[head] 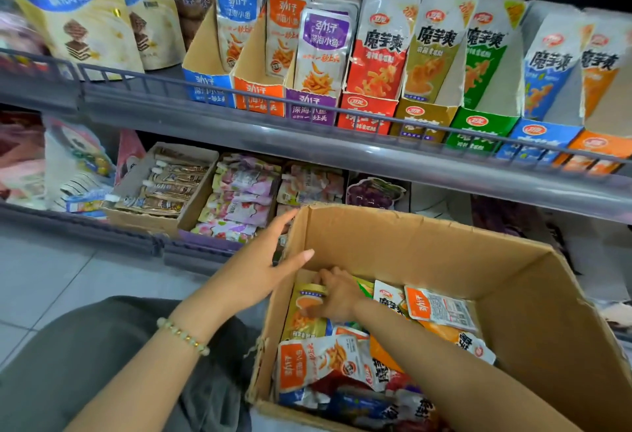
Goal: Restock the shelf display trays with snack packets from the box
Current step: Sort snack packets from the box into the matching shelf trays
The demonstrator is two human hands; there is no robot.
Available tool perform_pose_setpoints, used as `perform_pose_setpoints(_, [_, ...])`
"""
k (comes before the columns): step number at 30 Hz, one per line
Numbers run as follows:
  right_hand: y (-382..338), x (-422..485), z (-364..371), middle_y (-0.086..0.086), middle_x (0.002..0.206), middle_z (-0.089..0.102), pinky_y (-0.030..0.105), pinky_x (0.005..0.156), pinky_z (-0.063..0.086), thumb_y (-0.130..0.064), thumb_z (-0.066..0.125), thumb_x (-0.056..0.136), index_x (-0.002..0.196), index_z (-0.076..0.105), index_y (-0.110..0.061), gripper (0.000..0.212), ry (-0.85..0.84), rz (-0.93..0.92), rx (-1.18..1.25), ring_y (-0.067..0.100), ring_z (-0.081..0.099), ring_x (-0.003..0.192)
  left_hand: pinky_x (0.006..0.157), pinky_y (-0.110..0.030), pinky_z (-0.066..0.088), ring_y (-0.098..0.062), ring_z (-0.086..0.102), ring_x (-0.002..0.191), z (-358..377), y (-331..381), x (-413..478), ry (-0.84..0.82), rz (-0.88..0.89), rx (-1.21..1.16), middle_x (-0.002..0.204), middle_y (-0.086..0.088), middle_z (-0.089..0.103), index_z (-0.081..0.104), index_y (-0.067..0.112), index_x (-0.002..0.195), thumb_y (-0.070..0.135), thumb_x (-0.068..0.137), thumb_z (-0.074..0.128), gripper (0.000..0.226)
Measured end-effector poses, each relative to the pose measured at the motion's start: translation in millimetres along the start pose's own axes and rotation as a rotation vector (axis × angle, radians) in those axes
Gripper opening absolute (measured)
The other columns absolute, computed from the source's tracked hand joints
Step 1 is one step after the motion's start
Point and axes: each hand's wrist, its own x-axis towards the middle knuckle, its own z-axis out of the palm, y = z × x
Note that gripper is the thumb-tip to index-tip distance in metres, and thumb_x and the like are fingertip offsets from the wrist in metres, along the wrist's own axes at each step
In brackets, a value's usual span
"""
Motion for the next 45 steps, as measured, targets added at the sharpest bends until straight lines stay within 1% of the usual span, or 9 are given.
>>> perform_pose_setpoints(3, [0.3, 5.4, -11.5, 0.006, 0.128, 0.052, 0.035, 0.085, 0.041, -0.058, 0.074, 0.072, 0.117, 0.047, -0.019, 0.065, -0.100, 0.017, 0.061, 0.026, 0.047, 0.115, 0.114, -0.033, 0.027, -0.005, 0.024, 0.140, -0.5, -2.6, -0.5, -0.005, 0.000, -0.028, 0.155, 0.014, 0.024, 0.012, 0.041, 0.148, 0.064, 0.075, 0.048, 0.084])
perform_pose_setpoints(7, [0.2, 7.6, -24.6, 0.001, 0.145, 0.046, 0.035, 0.102, 0.042, -0.058, 0.074, 0.072, 0.141, 0.044, -0.013, 0.087, -0.252, -0.005, 0.073, 0.024, 0.047, 0.128, 0.114, -0.034, 0.029, -0.006, 0.026, 0.140, -0.5, -2.7, -0.2, -0.001, 0.014, -0.031, 0.155, 0.012, 0.025, 0.012, 0.040, 0.149, 0.060, 0.079, 0.051, 0.083])
perform_pose_setpoints(12, [0.6, -18.5, -56.4, 0.004, 0.115, 0.065, 0.032, 0.083, 0.046, -0.040, 0.074, 0.082, 0.111, 0.064, -0.010, 0.042, -0.318, -0.157, 0.084, 0.022, 0.060, 0.102, 0.112, -0.035, 0.031, -0.009, 0.027, 0.140, 0.1, -4.7, 0.2, 0.000, 0.016, -0.013, 0.156, 0.010, 0.024, 0.011, 0.039, 0.149, 0.049, 0.087, 0.056, 0.078])
perform_pose_setpoints(20, [26.4, -125.1, -118.2, 0.011, 0.098, 0.075, 0.031, 0.078, 0.059, -0.009, 0.072, 0.081, 0.100, 0.067, -0.004, 0.020, 0.087, -0.238, 0.811, 0.023, 0.072, 0.087, 0.108, -0.021, 0.024, 0.008, 0.024, 0.133, 4.2, 29.0, -1.3, 0.191, 0.320, 0.114, 0.145, 0.025, 0.031, 0.033, 0.039, 0.141, 0.067, 0.082, 0.047, 0.067])
perform_pose_setpoints(28, [44.0, -180.2, -141.7, 0.016, 0.095, 0.074, 0.029, 0.072, 0.059, -0.018, 0.072, 0.075, 0.102, 0.065, 0.000, 0.033, 0.393, -0.248, 1.123, 0.026, 0.072, 0.080, 0.066, -0.025, 0.055, -0.009, 0.070, 0.079, 46.9, 61.7, 4.7, -0.256, 0.189, -0.320, 0.086, 0.008, 0.074, 0.066, 0.025, 0.088, 0.028, 0.082, 0.073, 0.009])
perform_pose_setpoints(35, [64.4, -188.4, -132.2, 0.011, 0.090, 0.075, 0.024, 0.063, 0.058, -0.014, 0.068, 0.080, 0.099, 0.067, -0.008, 0.020, 0.535, -0.227, 1.118, 0.022, 0.072, 0.075, 0.053, -0.022, 0.043, -0.014, 0.062, 0.057, 58.7, 63.2, 14.3, -0.300, 0.134, -0.118, 0.068, -0.005, 0.070, 0.065, 0.002, 0.075, 0.042, 0.079, 0.071, 0.040])
perform_pose_setpoints(38, [75.7, -192.0, -146.3, 0.005, 0.089, 0.075, 0.019, 0.061, 0.056, -0.023, 0.069, 0.075, 0.101, 0.067, -0.013, 0.028, 0.716, -0.200, 1.157, 0.014, 0.069, 0.072, 0.062, -0.021, 0.044, -0.001, 0.059, 0.066, 60.3, 56.5, 18.9, -0.422, 0.167, -0.044, 0.077, 0.013, 0.066, 0.068, 0.021, 0.085, 0.055, 0.075, 0.070, 0.035])
perform_pose_setpoints(41, [77.9, -190.5, -143.1, 0.005, 0.098, 0.075, 0.019, 0.063, 0.057, -0.021, 0.069, 0.073, 0.110, 0.064, -0.013, 0.038, 0.662, -0.221, 1.365, 0.016, 0.071, 0.083, 0.092, -0.015, 0.046, 0.006, 0.057, 0.108, 71.2, 57.3, 22.1, -0.391, 0.174, -0.183, 0.121, 0.022, 0.060, 0.048, 0.045, 0.123, 0.070, 0.067, 0.064, 0.064])
perform_pose_setpoints(45, [58.3, -178.3, -118.3, 0.006, 0.095, 0.075, 0.025, 0.068, 0.059, -0.021, 0.068, 0.075, 0.108, 0.061, -0.014, 0.035, 0.427, -0.214, 1.281, 0.019, 0.072, 0.081, 0.081, -0.022, 0.056, -0.007, 0.068, 0.092, 79.3, 71.4, 22.9, -0.089, 0.097, -0.628, 0.105, 0.004, 0.071, 0.061, 0.022, 0.105, 0.028, 0.084, 0.064, 0.022])
